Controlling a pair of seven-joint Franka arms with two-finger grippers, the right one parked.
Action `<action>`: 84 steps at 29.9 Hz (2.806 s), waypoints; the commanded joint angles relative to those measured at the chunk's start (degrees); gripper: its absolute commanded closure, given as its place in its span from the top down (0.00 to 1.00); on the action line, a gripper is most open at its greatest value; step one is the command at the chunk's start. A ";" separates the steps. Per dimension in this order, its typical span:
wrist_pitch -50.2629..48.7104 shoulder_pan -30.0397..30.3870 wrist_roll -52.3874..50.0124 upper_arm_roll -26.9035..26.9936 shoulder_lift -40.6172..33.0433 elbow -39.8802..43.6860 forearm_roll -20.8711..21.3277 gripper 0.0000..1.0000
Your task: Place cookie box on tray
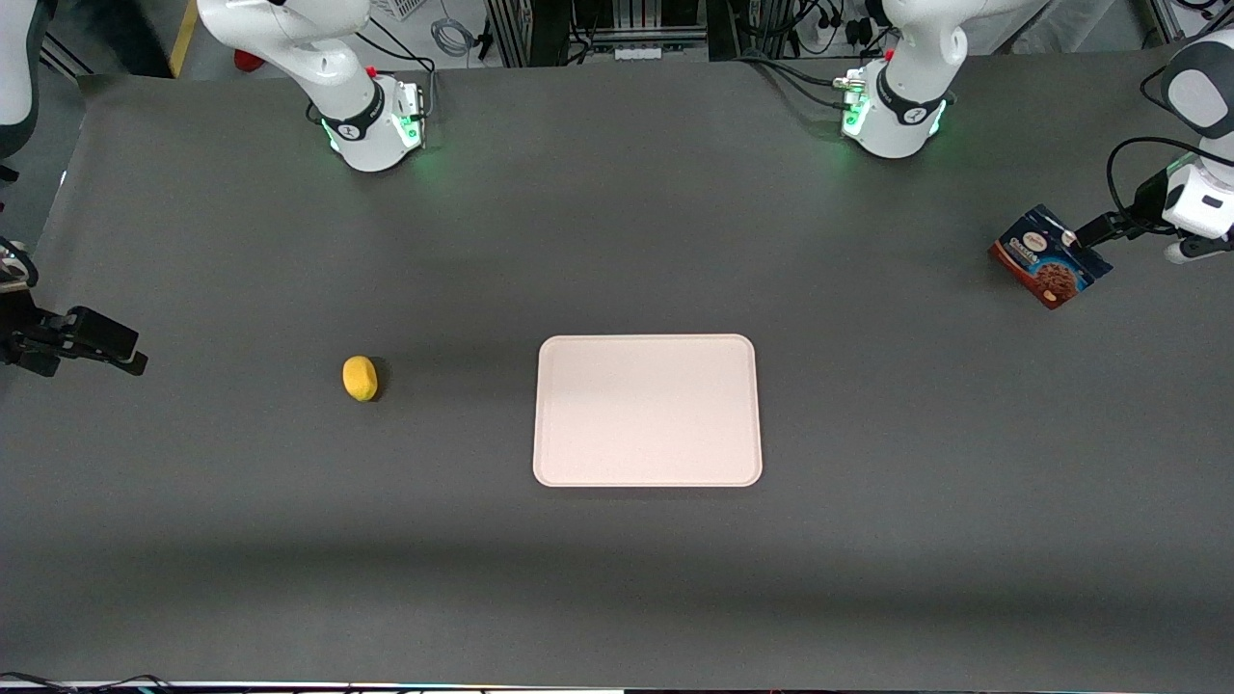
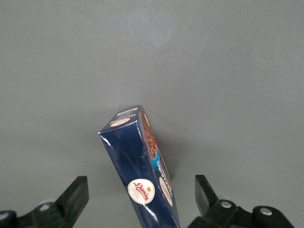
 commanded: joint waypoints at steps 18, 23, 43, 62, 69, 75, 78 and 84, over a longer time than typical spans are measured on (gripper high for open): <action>14.09 0.50 -3.84 -0.06 1.10 -8.09 0.52 1.00; 14.27 0.41 -3.66 -0.06 2.50 -8.09 0.52 1.00; 24.99 2.08 2.49 0.11 9.54 -9.23 0.34 1.00; 15.24 2.61 3.11 0.20 8.22 -8.26 -3.61 1.00; 15.06 2.52 3.46 0.20 8.30 -8.18 -5.11 1.00; 15.15 2.52 3.55 0.20 8.22 -8.18 -5.19 0.62; 15.06 2.52 3.37 0.11 8.13 -8.18 -5.28 0.54; 14.89 2.44 2.84 0.11 8.04 -8.18 -5.28 0.39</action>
